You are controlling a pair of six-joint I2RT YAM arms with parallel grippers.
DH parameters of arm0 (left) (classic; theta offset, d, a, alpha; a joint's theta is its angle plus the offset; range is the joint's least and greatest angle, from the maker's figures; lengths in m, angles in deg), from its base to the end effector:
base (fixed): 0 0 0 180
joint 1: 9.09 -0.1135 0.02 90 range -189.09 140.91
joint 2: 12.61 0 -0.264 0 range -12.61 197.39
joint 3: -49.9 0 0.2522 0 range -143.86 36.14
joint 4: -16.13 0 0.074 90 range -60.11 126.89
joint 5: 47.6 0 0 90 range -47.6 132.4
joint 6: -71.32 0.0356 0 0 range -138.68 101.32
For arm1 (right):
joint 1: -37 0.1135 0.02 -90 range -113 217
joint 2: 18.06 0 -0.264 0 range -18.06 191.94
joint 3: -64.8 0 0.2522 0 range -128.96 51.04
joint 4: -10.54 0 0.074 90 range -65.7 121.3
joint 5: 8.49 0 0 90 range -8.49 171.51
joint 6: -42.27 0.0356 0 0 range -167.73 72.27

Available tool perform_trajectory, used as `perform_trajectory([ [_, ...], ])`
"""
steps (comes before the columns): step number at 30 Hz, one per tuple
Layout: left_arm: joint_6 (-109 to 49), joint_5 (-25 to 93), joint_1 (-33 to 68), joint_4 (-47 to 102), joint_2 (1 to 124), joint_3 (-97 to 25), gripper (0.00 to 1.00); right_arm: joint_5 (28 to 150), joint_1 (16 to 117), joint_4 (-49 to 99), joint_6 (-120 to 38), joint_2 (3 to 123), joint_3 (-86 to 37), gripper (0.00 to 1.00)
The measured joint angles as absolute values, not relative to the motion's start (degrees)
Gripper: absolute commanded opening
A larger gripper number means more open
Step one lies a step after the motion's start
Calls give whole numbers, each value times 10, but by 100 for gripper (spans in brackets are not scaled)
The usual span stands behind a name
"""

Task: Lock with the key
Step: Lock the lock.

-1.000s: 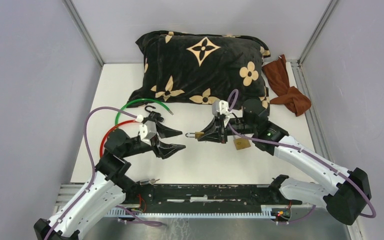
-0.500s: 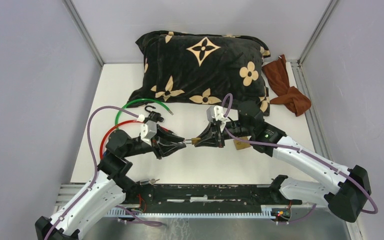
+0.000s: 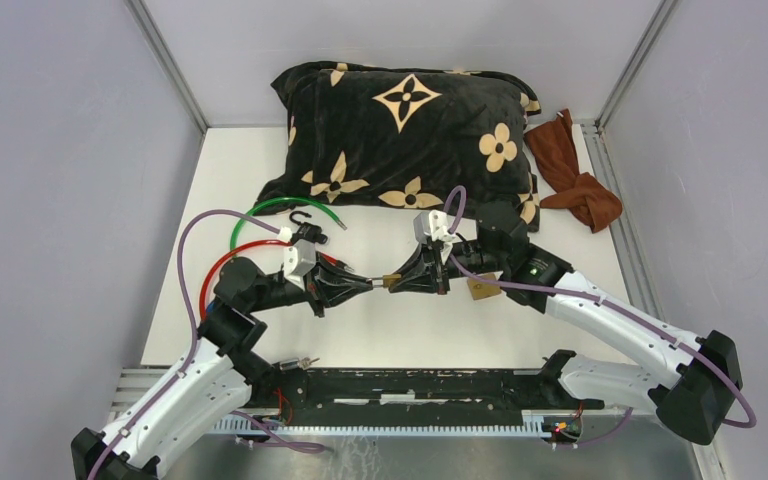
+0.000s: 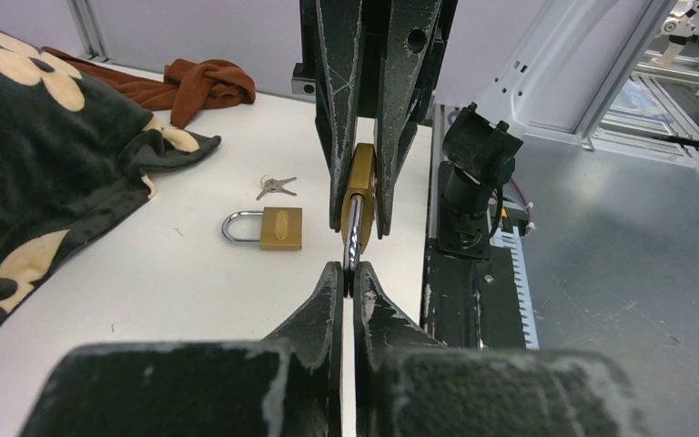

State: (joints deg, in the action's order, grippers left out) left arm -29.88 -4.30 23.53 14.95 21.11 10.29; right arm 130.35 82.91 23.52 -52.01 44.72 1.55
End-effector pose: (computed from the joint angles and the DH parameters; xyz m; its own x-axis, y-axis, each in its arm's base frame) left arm 0.1115 -0.1021 0.2980 -0.0883 -0.1017 -0.9909 0.9795 0.1718 -0.1049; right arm 0.1523 0.1957 0.3292 -0.0768 -0.1499 -0.9857 -0.9926 -0.0814 0.0898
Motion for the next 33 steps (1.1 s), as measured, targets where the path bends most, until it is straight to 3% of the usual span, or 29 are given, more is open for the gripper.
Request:
perform_trajectory([
  [33,-322,37,267,101,242,131,2,1271,826,137,-421,476,50,0],
])
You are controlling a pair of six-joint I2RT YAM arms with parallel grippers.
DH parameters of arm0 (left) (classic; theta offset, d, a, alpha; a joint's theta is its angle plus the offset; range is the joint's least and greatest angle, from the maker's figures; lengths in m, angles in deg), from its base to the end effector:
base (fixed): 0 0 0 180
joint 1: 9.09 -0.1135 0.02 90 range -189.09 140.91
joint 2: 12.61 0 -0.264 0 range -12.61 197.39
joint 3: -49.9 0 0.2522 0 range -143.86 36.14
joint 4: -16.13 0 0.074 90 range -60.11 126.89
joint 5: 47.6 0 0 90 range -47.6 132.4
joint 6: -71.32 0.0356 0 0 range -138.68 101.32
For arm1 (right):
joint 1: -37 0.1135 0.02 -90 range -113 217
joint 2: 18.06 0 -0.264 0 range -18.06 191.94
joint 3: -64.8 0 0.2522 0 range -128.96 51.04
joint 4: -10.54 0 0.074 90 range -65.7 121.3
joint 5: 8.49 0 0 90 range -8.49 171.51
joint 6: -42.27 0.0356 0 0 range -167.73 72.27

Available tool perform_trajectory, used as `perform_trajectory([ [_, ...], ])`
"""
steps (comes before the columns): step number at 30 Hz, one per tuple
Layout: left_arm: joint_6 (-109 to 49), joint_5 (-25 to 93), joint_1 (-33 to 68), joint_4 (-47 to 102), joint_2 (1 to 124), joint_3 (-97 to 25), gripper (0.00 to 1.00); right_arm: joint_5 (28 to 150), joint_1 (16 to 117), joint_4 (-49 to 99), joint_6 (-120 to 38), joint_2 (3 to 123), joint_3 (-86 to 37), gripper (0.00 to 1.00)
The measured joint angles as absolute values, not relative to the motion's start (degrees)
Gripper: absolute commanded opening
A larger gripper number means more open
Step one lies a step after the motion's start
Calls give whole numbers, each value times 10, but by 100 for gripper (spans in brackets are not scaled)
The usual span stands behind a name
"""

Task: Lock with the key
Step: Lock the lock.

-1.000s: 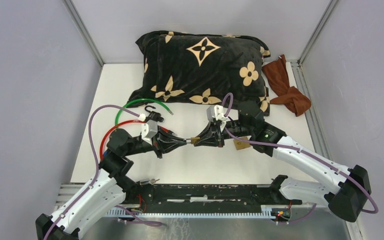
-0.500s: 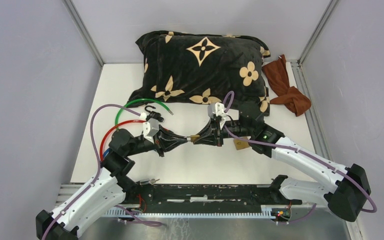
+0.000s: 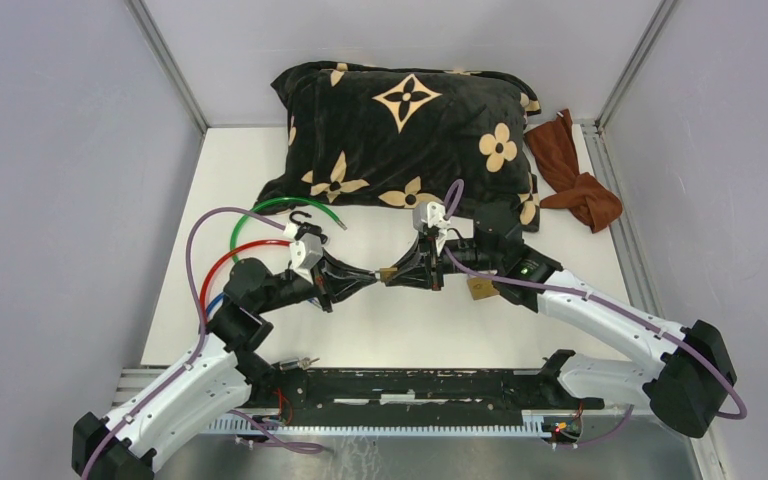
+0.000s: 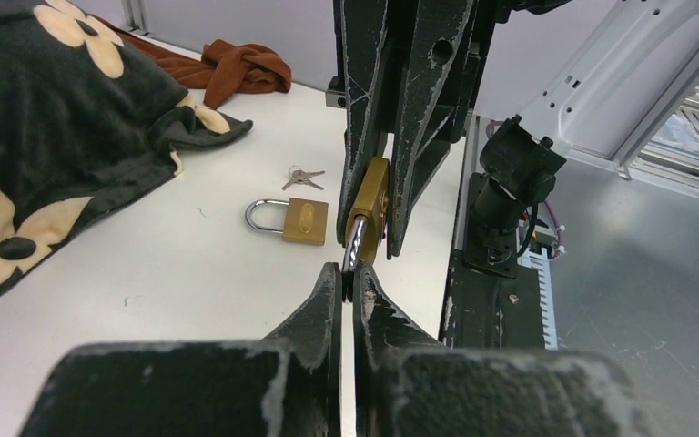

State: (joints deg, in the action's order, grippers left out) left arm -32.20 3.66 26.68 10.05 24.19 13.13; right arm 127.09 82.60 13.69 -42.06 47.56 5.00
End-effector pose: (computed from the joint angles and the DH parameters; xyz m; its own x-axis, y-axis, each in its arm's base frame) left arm 0.1184 -0.1128 0.2822 -0.1415 -0.1228 -0.9823 0.9542 0.2472 -0.1684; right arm 0.1635 0.2033 0.3130 -0.2067 -0.1123 -0.9719 -0.9780 -0.0033 0.2084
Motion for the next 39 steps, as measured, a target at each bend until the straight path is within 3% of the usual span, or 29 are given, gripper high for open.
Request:
perform_trajectory([
  [4,-324,42,268,101,241,131,2,1271,826,138,-425,476,50,0],
  [9,-323,43,270,113,229,132,9,1271,827,150,-446,472,50,0],
  [13,-323,39,271,115,221,133,21,1263,835,159,-460,463,50,0],
  [17,-323,23,274,109,219,134,23,1254,849,163,-473,460,50,0],
  [18,-323,22,274,109,218,134,20,1254,850,163,-475,460,50,0],
  [20,-323,17,273,108,217,134,3,1253,853,164,-478,459,50,0],
  [23,-320,11,272,107,214,135,2,1254,853,167,-480,455,50,0],
  [24,-320,8,272,106,213,135,2,1254,854,168,-480,454,50,3],
  [25,-320,5,272,106,212,135,2,1255,854,168,-481,454,50,19],
  [26,-320,3,272,107,210,135,2,1256,854,171,-482,453,49,46],
  [27,-320,2,272,107,210,135,2,1258,854,177,-485,453,46,61],
  [30,-320,0,269,108,207,135,2,1263,850,202,-505,452,36,90],
  [32,-320,0,266,109,203,136,2,1261,838,222,-517,445,34,92],
  [37,-319,0,260,111,195,140,2,1252,803,299,-555,398,29,73],
  [39,-317,0,260,114,194,142,2,1250,803,328,-566,393,17,73],
])
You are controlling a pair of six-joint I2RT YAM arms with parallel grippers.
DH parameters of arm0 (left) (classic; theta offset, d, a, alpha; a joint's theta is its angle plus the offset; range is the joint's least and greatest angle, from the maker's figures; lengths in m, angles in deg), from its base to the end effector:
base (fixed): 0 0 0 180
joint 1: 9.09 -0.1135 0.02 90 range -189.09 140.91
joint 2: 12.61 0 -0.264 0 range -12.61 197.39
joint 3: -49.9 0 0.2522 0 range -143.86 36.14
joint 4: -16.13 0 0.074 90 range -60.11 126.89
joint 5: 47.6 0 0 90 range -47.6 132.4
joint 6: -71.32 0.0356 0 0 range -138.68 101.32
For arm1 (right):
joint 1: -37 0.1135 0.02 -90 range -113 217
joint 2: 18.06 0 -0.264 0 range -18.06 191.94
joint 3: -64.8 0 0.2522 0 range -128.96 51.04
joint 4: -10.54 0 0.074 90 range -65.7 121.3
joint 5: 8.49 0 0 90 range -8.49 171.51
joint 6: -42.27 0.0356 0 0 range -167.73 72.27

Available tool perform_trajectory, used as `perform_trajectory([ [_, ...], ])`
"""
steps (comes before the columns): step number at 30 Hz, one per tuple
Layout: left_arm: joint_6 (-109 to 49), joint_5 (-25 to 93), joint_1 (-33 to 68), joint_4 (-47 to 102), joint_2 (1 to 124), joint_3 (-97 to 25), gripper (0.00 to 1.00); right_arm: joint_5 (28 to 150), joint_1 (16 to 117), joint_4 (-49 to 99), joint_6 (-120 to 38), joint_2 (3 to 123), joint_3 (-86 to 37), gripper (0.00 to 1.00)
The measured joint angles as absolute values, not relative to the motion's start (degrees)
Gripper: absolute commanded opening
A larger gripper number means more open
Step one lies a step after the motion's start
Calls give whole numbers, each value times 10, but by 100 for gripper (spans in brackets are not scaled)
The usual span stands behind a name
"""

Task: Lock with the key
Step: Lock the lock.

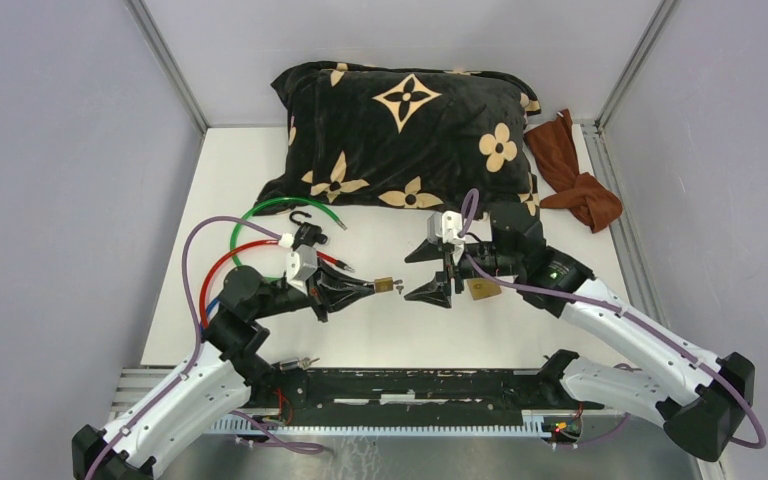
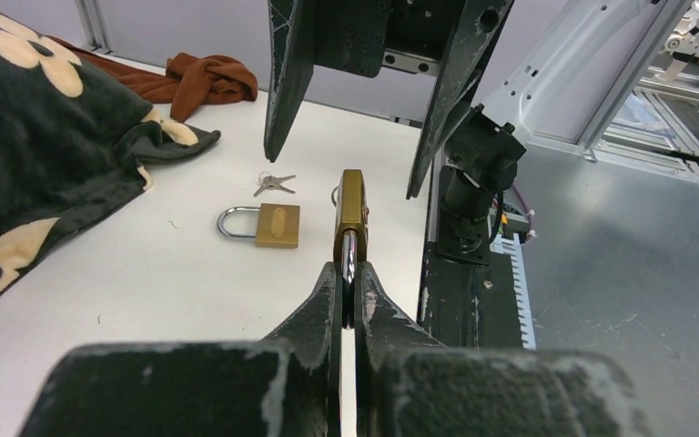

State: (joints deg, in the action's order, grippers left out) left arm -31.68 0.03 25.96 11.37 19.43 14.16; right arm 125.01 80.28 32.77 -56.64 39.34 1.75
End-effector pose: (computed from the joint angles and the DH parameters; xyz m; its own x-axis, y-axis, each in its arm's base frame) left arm 0.1066 -0.1041 0.2846 -0.1008 -0.1323 -0.9861 0.9722 0.1973 -0.1259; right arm 0.1466 0.1717 0.3323 -0.0538 -0.2050 -0.9773 -0.9980 0.0446 0.0456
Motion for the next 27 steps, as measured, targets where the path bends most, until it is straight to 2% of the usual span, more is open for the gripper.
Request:
perform_trajectory([
  [6,-310,0,260,118,196,145,2,1252,810,364,-574,407,-9,71],
  [13,-306,0,258,123,200,145,2,1251,835,374,-582,433,-30,47],
  [16,-305,0,257,124,200,145,2,1251,835,374,-583,439,-34,45],
  [21,-304,0,257,126,200,145,2,1249,835,375,-585,447,-35,37],
  [24,-299,0,256,126,200,145,2,1248,835,378,-586,451,-35,24],
  [26,-299,0,256,126,200,145,2,1248,835,378,-587,455,-35,11],
  [27,-299,0,256,127,200,145,2,1248,835,378,-586,456,-35,0],
])
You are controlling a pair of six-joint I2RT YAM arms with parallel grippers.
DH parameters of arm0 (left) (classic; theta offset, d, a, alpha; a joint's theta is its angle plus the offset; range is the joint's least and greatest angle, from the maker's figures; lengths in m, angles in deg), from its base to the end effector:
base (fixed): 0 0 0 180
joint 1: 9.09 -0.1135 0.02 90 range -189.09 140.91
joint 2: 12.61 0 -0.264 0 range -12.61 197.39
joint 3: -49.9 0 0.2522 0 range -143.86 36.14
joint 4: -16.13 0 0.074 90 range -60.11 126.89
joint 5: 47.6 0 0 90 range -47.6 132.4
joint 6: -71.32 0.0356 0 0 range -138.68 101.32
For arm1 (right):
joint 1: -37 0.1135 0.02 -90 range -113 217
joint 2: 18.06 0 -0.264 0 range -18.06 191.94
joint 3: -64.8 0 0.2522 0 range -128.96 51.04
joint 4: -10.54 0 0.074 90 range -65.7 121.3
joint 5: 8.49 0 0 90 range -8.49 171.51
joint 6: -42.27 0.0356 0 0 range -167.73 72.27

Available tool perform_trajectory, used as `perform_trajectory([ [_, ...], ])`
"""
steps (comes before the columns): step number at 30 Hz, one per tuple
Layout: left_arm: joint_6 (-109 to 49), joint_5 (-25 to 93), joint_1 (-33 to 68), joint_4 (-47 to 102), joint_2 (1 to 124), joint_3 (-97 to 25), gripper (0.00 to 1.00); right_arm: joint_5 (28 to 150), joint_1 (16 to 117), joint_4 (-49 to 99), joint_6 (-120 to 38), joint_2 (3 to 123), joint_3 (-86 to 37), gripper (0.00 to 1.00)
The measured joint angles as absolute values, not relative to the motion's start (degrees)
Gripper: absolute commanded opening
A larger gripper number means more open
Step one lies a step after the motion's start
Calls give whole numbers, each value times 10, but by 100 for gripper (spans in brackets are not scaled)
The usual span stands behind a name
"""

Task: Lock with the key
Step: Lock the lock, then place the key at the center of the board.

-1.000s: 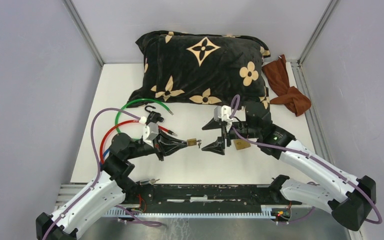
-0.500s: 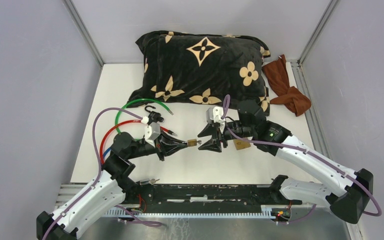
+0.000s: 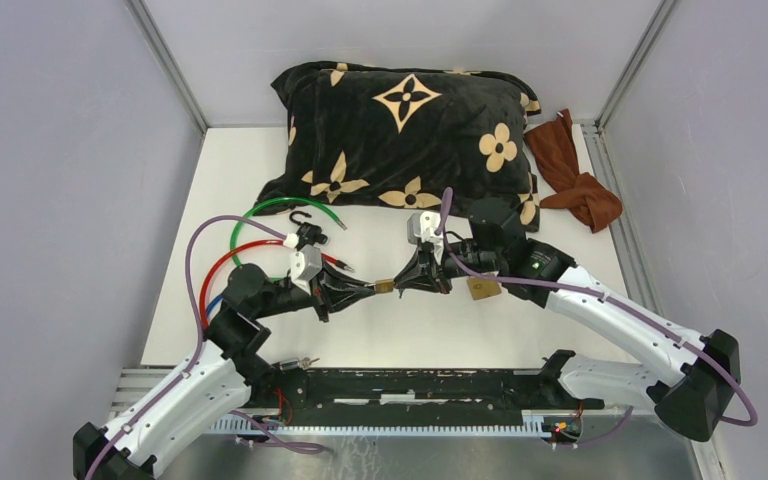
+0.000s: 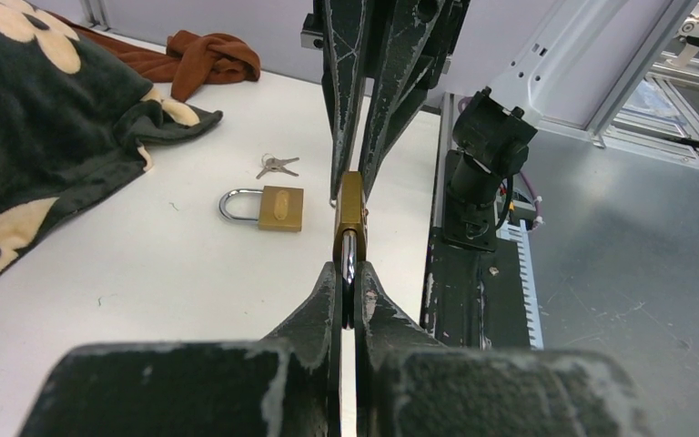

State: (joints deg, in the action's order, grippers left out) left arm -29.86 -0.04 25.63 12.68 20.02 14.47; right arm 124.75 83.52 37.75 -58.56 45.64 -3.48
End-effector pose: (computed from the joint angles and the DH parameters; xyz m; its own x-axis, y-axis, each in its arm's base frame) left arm 0.1090 -0.1047 0.2791 -0.1006 -0.1044 -0.9894 0.9706 0.2082 -0.1207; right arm 0.1520 0.1958 0.3319 -0.0790 -0.2822 -0.9561 -0.9963 -0.0108 0.0855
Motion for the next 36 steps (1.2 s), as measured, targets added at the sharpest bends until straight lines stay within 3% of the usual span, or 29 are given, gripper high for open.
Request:
perform_trajectory([
  [10,-299,-1,254,134,201,146,2,1222,831,369,-588,445,-22,0],
  [17,-299,3,244,135,186,151,2,1181,735,384,-587,377,42,0],
  [23,-299,3,243,135,181,152,2,1151,716,386,-575,347,60,0],
  [36,-299,3,240,135,175,160,2,1021,707,234,-296,459,242,0],
])
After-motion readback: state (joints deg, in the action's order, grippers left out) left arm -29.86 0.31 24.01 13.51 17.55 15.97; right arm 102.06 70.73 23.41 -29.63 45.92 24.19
